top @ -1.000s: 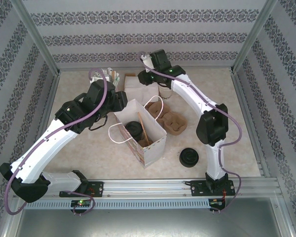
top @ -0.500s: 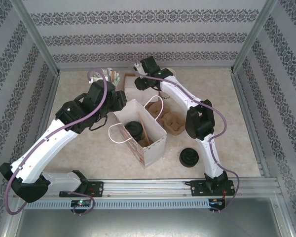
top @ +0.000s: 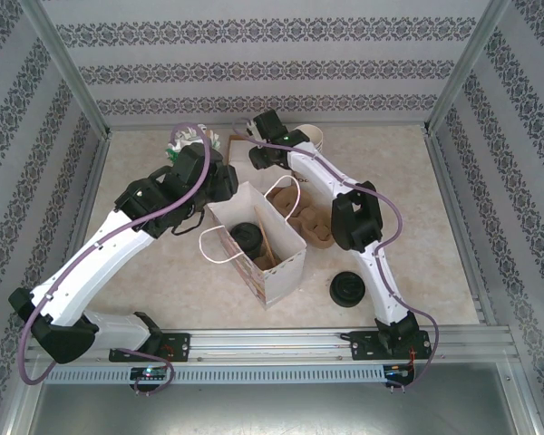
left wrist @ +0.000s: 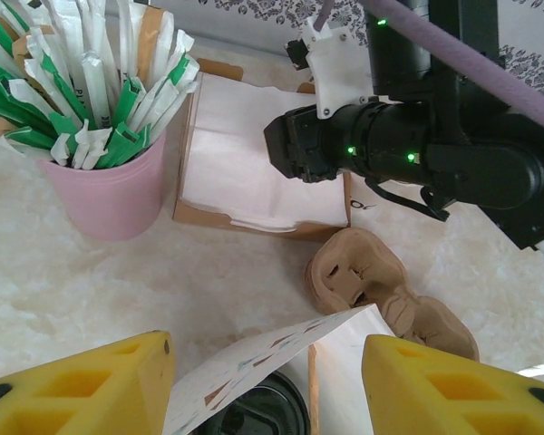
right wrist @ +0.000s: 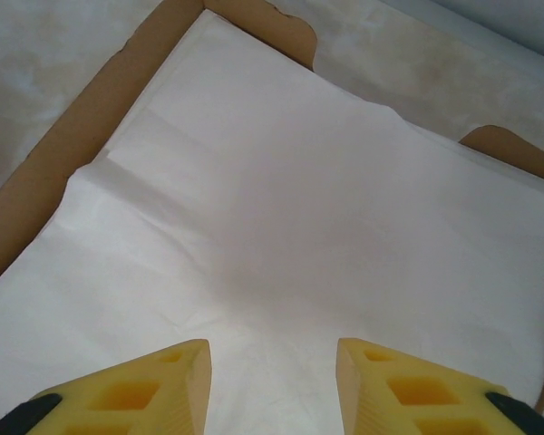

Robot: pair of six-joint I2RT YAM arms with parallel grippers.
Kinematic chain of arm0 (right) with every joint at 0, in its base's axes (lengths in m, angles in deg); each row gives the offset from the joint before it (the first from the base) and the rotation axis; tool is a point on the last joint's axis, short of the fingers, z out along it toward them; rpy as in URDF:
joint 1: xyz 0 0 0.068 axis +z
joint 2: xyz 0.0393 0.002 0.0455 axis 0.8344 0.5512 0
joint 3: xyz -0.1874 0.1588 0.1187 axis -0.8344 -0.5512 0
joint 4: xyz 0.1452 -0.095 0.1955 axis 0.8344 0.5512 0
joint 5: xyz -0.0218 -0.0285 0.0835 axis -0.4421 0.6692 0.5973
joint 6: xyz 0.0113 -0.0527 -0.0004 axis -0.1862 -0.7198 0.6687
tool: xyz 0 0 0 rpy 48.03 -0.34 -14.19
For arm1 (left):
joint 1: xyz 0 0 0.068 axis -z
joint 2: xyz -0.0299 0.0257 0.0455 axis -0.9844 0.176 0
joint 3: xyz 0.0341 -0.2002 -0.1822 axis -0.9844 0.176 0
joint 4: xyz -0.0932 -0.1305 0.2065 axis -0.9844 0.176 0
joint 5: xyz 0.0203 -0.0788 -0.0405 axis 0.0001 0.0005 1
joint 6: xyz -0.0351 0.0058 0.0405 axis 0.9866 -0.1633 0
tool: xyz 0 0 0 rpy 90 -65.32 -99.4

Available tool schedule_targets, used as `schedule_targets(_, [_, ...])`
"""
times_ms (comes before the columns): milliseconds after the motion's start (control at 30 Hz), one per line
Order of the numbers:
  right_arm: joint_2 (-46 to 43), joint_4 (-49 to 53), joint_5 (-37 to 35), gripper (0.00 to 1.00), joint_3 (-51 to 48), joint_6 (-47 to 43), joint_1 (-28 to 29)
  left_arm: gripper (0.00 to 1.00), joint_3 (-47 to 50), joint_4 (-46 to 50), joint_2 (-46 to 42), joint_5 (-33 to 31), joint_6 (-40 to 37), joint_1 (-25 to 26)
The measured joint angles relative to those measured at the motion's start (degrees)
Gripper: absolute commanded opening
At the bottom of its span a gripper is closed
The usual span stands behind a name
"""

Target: Pack the takeout coffee

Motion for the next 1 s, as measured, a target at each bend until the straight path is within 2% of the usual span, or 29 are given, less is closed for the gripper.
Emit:
schedule_targets(433, [5.79,1.33,-2.84,0.43,2.40,0.07,0.00,0.57,-1.57,0.02,1.31,0.02,0.02,-0.02])
schedule_targets(567, [6.29,1.49,-3.74,0.40,2.45,0.04,0.00,0.57,-1.77,0.04,1.53,0.02,0.02,-0.02])
schedule_targets(733, [6.95,1.51,-4.22,0.29,3.21,0.11,0.00,0.57,-1.84,0.02,1.60,0.04,0.00,-0.02])
schedule_targets(833, [7.10,1.51,-4.24,0.09,3.41,0.20,0.00,0.57,-1.84,0.02,1.60,0.04,0.00,-0.02])
schedule_targets(900, [7.10,1.49,-4.24,0.01,3.69,0.50,0.00,0.57,-1.84,0.02,1.60,0.04,0.02,-0.02])
schedule_targets(1000, [7.10,1.55,-4.22,0.00,4.66,0.68,0.00,0.57,-1.84,0.02,1.60,0.04,0.00,-0.02])
